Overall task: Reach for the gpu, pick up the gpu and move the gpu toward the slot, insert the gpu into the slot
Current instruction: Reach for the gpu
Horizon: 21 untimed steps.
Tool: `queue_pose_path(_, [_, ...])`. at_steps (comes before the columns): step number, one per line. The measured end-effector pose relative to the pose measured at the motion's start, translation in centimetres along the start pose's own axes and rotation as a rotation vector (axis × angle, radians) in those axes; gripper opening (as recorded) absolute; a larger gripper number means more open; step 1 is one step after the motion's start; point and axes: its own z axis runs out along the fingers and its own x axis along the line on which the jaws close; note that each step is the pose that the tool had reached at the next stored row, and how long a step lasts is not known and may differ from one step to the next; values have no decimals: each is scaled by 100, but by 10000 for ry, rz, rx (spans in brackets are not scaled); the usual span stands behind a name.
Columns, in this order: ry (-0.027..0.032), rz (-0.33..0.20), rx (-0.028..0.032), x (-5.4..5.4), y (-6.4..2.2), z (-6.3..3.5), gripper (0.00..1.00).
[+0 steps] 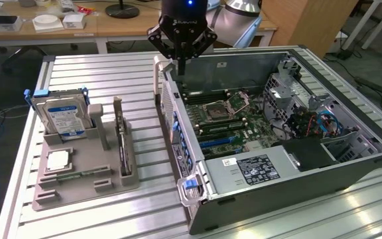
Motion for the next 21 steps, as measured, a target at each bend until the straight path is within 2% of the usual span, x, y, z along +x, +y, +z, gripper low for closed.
queue_pose_path(21, [0, 0, 0, 169, -13, -5, 10])
